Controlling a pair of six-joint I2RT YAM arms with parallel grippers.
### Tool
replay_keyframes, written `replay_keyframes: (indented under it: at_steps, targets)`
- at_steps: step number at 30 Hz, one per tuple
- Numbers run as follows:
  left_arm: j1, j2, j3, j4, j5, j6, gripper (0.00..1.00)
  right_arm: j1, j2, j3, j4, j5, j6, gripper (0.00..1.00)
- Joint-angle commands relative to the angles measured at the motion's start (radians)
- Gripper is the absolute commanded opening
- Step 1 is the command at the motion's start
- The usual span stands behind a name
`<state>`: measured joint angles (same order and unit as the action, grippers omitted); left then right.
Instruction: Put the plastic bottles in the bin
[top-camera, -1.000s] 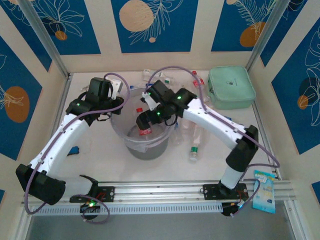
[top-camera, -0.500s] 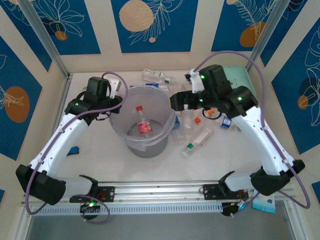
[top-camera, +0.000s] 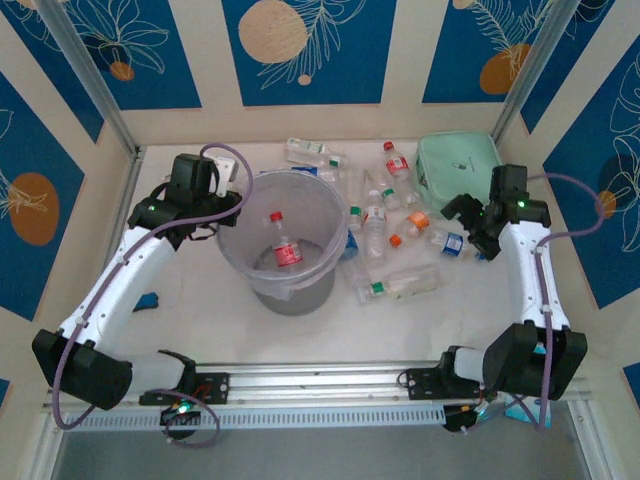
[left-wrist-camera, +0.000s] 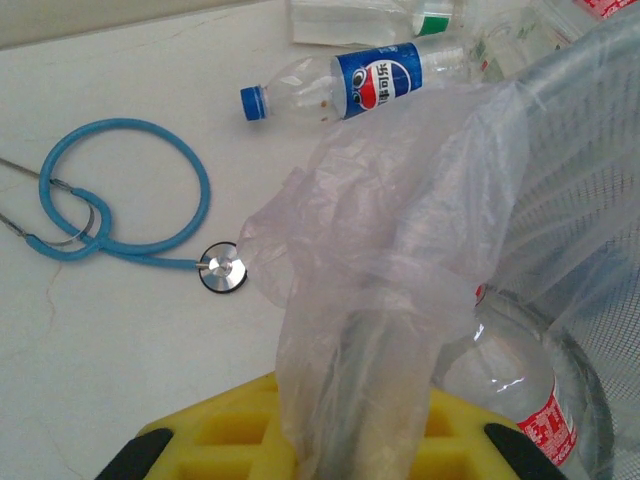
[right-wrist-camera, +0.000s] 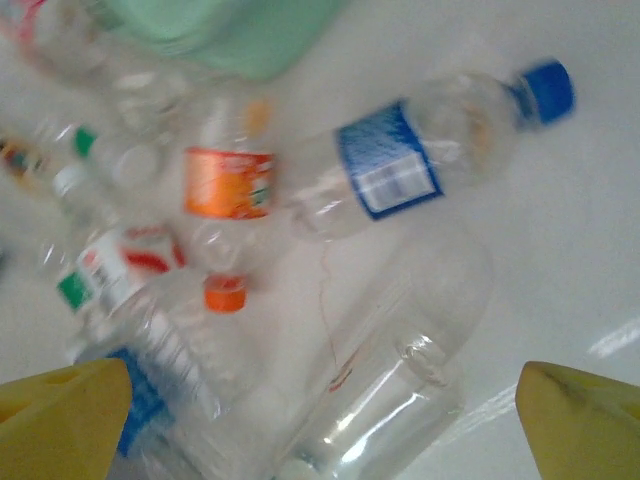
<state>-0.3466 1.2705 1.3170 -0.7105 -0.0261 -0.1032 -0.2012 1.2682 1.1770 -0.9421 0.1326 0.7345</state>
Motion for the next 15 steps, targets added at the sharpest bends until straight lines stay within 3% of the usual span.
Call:
replay_keyframes:
  at_steps: [1, 10, 15]
  targets:
    - [0.017, -0.025, -0.002, 0.042, -0.011, 0.013, 0.00, -0.021, 0.012, -0.033, 0.110, 0.006, 0.252, 0.99]
    - [0.018, -0.033, -0.008, 0.043, -0.008, 0.007, 0.00, -0.098, 0.071, -0.238, 0.358, -0.053, 0.594, 0.99]
    - [0.020, -0.034, -0.015, 0.048, 0.004, 0.009, 0.00, -0.104, 0.125, -0.293, 0.464, -0.053, 0.650, 1.00]
